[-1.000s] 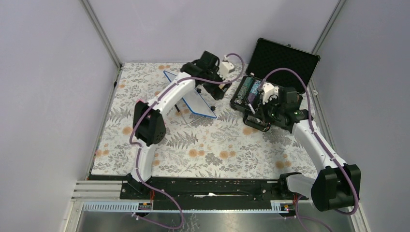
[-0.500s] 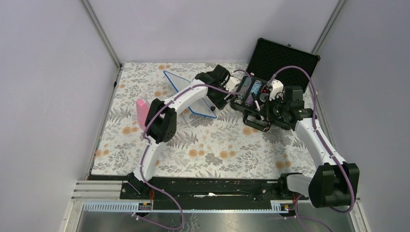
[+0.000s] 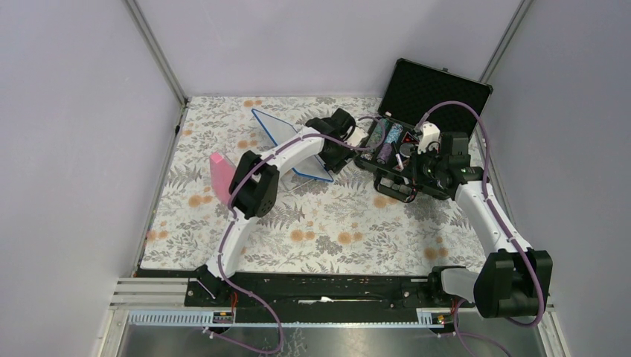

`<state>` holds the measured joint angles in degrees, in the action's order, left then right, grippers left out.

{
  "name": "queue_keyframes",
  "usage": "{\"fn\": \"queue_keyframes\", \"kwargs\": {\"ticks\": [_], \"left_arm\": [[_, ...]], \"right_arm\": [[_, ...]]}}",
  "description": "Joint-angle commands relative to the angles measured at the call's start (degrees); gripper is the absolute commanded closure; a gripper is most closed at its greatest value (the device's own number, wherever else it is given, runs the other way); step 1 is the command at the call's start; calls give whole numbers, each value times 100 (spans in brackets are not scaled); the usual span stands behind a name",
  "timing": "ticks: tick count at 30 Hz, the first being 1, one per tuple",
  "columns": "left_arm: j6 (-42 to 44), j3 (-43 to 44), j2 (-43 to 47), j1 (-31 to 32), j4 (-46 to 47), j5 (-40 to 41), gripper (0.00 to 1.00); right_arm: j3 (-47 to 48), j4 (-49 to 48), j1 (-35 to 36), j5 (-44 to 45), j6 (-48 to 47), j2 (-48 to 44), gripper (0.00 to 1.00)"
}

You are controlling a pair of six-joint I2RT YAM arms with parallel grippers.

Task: Write a sentence on the whiteboard
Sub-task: Adjust the whiteboard stand at the center of the board.

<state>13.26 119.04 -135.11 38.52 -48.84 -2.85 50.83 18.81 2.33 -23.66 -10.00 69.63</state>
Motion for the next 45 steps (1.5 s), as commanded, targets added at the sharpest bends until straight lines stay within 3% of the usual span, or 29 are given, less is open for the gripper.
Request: {"fn": "queue_keyframes", "kwargs": {"ticks": [1,7,17,27,31,45], "left_arm": [[188,-263,188,48,-2,-130,48],[435,-772,496,93,-3,-141,57],[1123,-1735,1140,313,5,-73,81],[2612,-3948,2457,530,570,-59,85],[3450,-4499,2886,534,652,-152,90],[5458,-5963,3684,907,1763,267,93]], "right_arm": [[217,-162,-52,-121,42,8,100],[217,-164,-53,-133,17,3,100],[204,-161,-49,-267,-4,29,100],[195,-106,-51,-587,-27,23,100],[193,-81,-51,-704,-38,31,100],[224,41,-57,-992,-94,121,100]]}}
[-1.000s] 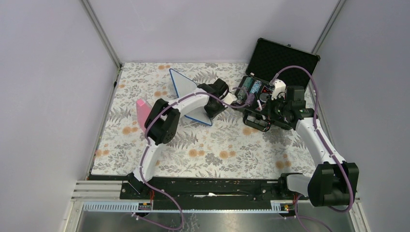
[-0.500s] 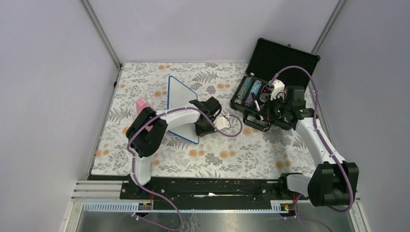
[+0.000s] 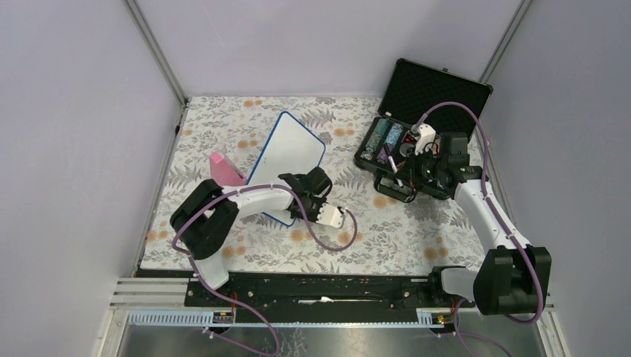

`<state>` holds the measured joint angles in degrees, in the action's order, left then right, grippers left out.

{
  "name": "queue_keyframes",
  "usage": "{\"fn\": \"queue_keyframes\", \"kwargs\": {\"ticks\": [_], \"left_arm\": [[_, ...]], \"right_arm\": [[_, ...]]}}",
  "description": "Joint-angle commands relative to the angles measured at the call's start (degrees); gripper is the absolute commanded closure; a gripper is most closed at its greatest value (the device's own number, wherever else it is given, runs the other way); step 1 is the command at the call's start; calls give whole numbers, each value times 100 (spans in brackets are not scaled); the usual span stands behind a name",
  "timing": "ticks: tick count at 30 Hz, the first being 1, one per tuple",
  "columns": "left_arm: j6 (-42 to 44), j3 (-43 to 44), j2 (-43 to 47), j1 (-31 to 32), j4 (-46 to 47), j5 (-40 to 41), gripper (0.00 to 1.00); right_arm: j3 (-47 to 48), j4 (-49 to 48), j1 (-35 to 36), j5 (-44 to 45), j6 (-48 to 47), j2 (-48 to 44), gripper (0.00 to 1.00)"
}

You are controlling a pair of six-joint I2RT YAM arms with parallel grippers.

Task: Write a sentence on the whiteboard
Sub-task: Adjust the whiteboard stand at the center of the board.

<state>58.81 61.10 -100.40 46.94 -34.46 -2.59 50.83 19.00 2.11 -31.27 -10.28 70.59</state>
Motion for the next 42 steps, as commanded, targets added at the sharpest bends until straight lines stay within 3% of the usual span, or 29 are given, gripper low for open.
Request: {"fn": "queue_keyframes", "kwargs": {"ticks": [1,12,22,31,39,42], "left_arm": [[972,-146,218,66,319,222,94],[2367,119,445,69,-627,-152,93],[3243,632,233,69,-1879,236,90],[3309,361,98,98,-1601,684,77],[3411,3,228,105,-1254,680,72],[3250,24,212,105,-1246,658,60]], "right_arm": [[218,16,-31,-231,-62,26,100],[206,53,-27,-231,-94,51,100],[217,56,-27,-328,-96,116,100],[261,182,-23,-431,-170,98,100],[306,245,-13,-478,-141,101,100],[309,287,-1,-487,-157,82,100]]}}
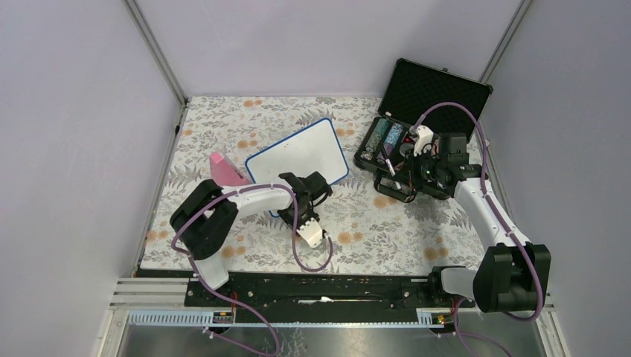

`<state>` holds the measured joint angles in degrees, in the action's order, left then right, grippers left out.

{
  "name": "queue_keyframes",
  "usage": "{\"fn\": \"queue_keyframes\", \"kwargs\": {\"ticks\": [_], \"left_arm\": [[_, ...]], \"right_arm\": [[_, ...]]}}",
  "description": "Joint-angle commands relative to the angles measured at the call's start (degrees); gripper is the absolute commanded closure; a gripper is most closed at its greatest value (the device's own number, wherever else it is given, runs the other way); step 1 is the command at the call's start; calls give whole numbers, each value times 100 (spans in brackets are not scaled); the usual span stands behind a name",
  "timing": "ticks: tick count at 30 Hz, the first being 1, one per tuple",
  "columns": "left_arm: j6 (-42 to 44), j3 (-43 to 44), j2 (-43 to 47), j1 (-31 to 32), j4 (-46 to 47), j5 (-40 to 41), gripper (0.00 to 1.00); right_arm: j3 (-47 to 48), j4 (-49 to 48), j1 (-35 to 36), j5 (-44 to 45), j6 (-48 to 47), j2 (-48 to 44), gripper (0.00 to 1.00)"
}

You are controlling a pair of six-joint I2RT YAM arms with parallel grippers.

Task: Write a sentence on the whiteboard
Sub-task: Adjust the whiteboard stand at the center of the board.

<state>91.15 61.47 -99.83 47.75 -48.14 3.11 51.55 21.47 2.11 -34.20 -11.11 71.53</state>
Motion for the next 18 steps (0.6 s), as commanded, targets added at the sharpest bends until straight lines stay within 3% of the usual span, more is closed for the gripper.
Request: {"fn": "queue_keyframes", "kwargs": {"ticks": [1,4,7,11,15,18], "left_arm": [[-40,-1,176,24,126,58,53],[-233,23,298,60,139,-65,29],[-594,175,448,154,131,-275,20],[-1296,849,628,242,-386,-1167,6],[-2533,1838,848,125,-764,-2470,3],[-3493,2134,1383,-310,-576,-3434,1]], "right_arm": [[229,50,4,-199,-79,-19,100],[239,99,30,-217,-105,-33,100],[274,148,68,-303,-120,-21,100],[419,319,201,-375,-205,32,100],[745,723,386,-610,-403,149,100],[1035,1205,548,-869,-636,290,100]]}}
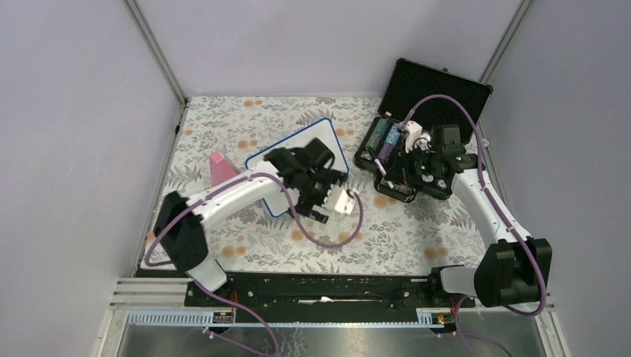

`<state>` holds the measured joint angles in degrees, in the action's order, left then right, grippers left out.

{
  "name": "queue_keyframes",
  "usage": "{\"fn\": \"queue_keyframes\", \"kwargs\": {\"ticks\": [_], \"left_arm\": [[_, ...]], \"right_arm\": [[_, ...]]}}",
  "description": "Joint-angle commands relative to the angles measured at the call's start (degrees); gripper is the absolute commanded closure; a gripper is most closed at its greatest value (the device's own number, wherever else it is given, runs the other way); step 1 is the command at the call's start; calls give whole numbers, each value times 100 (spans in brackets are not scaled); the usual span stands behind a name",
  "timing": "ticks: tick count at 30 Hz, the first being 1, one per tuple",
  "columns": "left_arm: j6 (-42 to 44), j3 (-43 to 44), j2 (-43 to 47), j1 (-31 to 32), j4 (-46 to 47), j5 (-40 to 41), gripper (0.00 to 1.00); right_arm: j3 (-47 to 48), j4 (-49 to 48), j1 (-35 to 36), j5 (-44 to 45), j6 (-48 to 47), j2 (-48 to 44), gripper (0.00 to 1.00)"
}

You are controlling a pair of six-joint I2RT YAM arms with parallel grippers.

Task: Write a sentence on the whiteboard
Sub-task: Adjust the whiteboard stand at the center of the board, then pass from the right arm to the left

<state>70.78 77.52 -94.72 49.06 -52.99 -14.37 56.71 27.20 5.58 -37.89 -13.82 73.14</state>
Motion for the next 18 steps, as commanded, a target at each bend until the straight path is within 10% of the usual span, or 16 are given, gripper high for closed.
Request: {"fn": "queue_keyframes", "kwargs": {"ticks": [1,8,18], "left_arm": [[-1830,626,969,-696,5,-1931,1],[-3098,1035,1843,-1610,178,-2677,1],[-2233,515,1904,-1086,-334,-2688,1]], "right_arm": [[619,809,291,-580,-481,163,100],[1086,2008,1159,-1531,-1037,555,100],[1504,3096,2233,-1982,-1614,1015,100]]}}
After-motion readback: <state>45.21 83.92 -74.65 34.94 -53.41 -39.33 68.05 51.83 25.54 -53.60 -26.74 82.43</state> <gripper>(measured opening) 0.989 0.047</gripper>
